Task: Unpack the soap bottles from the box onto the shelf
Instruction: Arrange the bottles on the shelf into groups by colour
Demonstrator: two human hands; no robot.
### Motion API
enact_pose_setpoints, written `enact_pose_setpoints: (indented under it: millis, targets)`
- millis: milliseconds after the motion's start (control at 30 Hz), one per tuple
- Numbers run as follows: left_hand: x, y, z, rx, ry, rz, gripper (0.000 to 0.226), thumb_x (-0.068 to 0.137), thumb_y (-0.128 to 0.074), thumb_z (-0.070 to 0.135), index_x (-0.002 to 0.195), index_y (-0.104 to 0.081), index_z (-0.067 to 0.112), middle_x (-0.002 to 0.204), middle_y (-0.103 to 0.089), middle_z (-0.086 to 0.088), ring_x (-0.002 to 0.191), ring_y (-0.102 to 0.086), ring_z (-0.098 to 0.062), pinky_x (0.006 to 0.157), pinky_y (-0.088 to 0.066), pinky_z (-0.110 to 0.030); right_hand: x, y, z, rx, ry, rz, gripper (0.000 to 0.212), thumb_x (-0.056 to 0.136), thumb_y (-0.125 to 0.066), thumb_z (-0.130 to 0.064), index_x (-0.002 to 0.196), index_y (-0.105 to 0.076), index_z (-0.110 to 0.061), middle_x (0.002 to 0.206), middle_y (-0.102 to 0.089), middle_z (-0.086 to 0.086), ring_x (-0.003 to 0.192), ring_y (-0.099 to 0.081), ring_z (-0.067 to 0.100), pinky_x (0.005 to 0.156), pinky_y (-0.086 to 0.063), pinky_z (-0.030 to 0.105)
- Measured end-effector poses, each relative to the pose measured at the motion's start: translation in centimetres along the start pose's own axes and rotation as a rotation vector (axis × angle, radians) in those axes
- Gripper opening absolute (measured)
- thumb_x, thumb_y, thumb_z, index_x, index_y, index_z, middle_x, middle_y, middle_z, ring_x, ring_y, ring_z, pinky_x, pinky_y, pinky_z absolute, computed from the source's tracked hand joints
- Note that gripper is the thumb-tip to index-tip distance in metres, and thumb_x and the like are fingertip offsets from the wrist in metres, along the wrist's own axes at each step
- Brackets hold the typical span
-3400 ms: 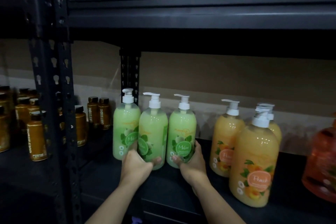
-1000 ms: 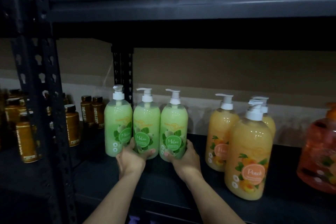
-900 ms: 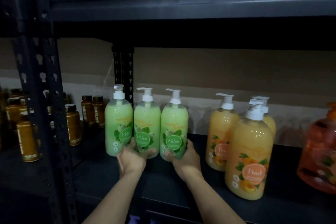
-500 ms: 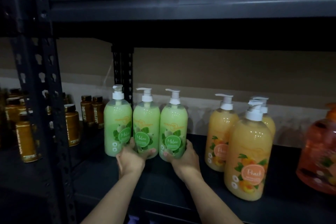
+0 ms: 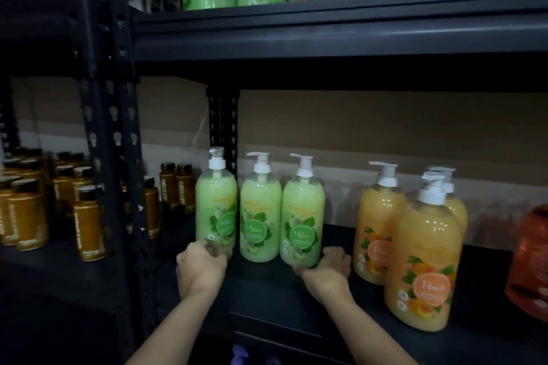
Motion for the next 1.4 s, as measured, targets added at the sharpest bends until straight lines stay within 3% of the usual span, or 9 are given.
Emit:
enact_pose_setpoints:
  millis: [67, 167, 267, 367, 567, 733, 933, 1100, 1400]
  targets:
    - [0.8, 1.0, -0.2, -0.024, -0.048, 0.090, 0.035, 0.085, -0.071, 0.032, 0.113, -0.061, 0.014, 0.114, -0.064, -0.011, 0.103, -0.058, -0.029, 0.084, -0.051, -0.040, -2.0, 0.2, -0.2, -0.209, 0.127, 0.005, 0.048, 0.079, -0.074, -0.034, 0.112, -0.047, -0.011, 0.126, -0.042, 0.010, 0.124, -0.041, 0.030, 0.103, -0.039, 0.034]
    - [1.7, 0.7, 0.1, -0.056, -0.077, 0.026, 0.080, 0.081, -0.072, 0.049, 0.141, -0.036, 0.009, 0.139, -0.041, -0.017, 0.129, -0.041, -0.035, 0.105, -0.036, -0.046, -4.5, 0.3, -1.0, -0.408, 0.391, -0.143, 0.031, 0.088, -0.062, -0.046, 0.108, -0.052, -0.024, 0.120, -0.047, -0.003, 0.119, -0.047, 0.018, 0.094, -0.042, 0.029]
    - [3.0, -0.3, -0.2, -0.165, -0.027, -0.139, 0.113, 0.068, -0.073, 0.067, 0.152, -0.018, 0.014, 0.147, -0.033, -0.016, 0.136, -0.032, -0.035, 0.113, -0.030, -0.047, -5.4, -0.4, -1.6, -0.509, 0.560, -0.238, 0.043, 0.092, -0.049, -0.056, 0.126, -0.050, -0.030, 0.133, -0.042, -0.008, 0.128, -0.042, 0.014, 0.103, -0.039, 0.030]
    - [4.2, -0.6, 0.1, -0.176, -0.045, -0.205, 0.136, 0.045, -0.069, 0.083, 0.152, -0.014, 0.020, 0.147, -0.035, -0.011, 0.135, -0.036, -0.032, 0.112, -0.032, -0.049, -4.9, -0.9, -1.7, -0.530, 0.548, -0.237, 0.058, 0.092, -0.042, -0.062, 0.139, -0.045, -0.029, 0.140, -0.038, -0.007, 0.135, -0.033, 0.013, 0.108, -0.035, 0.032]
    - [6.8, -1.1, -0.5, -0.138, -0.045, -0.100, 0.105, 0.060, -0.086, 0.052, 0.140, -0.031, 0.012, 0.135, -0.052, -0.013, 0.122, -0.052, -0.034, 0.104, -0.042, -0.051, -4.1, -2.0, -1.3, -0.558, 0.579, -0.199, 0.060, 0.091, -0.039, -0.063, 0.140, -0.046, -0.029, 0.140, -0.039, -0.008, 0.137, -0.031, 0.012, 0.110, -0.034, 0.031]
    - [6.8, -0.8, -1.1, -0.214, 0.003, -0.155, 0.091, 0.072, -0.084, 0.032, 0.138, -0.027, 0.008, 0.132, -0.054, -0.015, 0.118, -0.055, -0.033, 0.102, -0.046, -0.044, -4.0, -2.3, -0.9, -0.577, 0.577, -0.197, 0.060, 0.092, -0.039, -0.063, 0.141, -0.045, -0.028, 0.140, -0.039, -0.007, 0.137, -0.031, 0.012, 0.111, -0.033, 0.032]
    - [5.4, 1.4, -1.5, -0.130, -0.053, -0.167, 0.078, 0.076, -0.081, 0.035, 0.134, -0.037, 0.006, 0.127, -0.056, -0.015, 0.116, -0.056, -0.033, 0.095, -0.047, -0.038, -4.1, -2.2, -0.8, -0.579, 0.548, -0.231, 0.062, 0.093, -0.039, -0.062, 0.143, -0.045, -0.026, 0.140, -0.040, -0.005, 0.136, -0.032, 0.015, 0.110, -0.033, 0.034]
    - [3.2, 3.8, -2.7, -0.053, -0.137, -0.218, 0.087, 0.065, -0.077, 0.064, 0.130, -0.047, 0.014, 0.124, -0.050, -0.007, 0.111, -0.057, -0.025, 0.097, -0.050, -0.041, -4.4, -1.6, -1.1, -0.548, 0.530, -0.278, 0.063, 0.093, -0.042, -0.060, 0.144, -0.045, -0.023, 0.142, -0.040, -0.001, 0.138, -0.033, 0.017, 0.111, -0.033, 0.033]
    - [-2.9, 3.5, -1.2, -0.089, -0.273, -0.382, 0.071, 0.077, -0.074, 0.049, 0.135, -0.049, 0.018, 0.116, -0.044, 0.001, 0.105, -0.050, -0.010, 0.091, -0.040, -0.021, -4.2, 2.2, 0.4, -0.655, 0.419, -0.382, 0.086, 0.087, -0.033, -0.077, 0.152, -0.032, -0.020, 0.158, -0.025, 0.003, 0.146, -0.021, 0.023, 0.118, -0.022, 0.037]
Point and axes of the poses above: each hand's wrist, its own x-axis towards the middle knuckle, its own y-axis out of the back of the hand, z = x × y, the point moved 2 cm from there along x, towards the middle knuckle
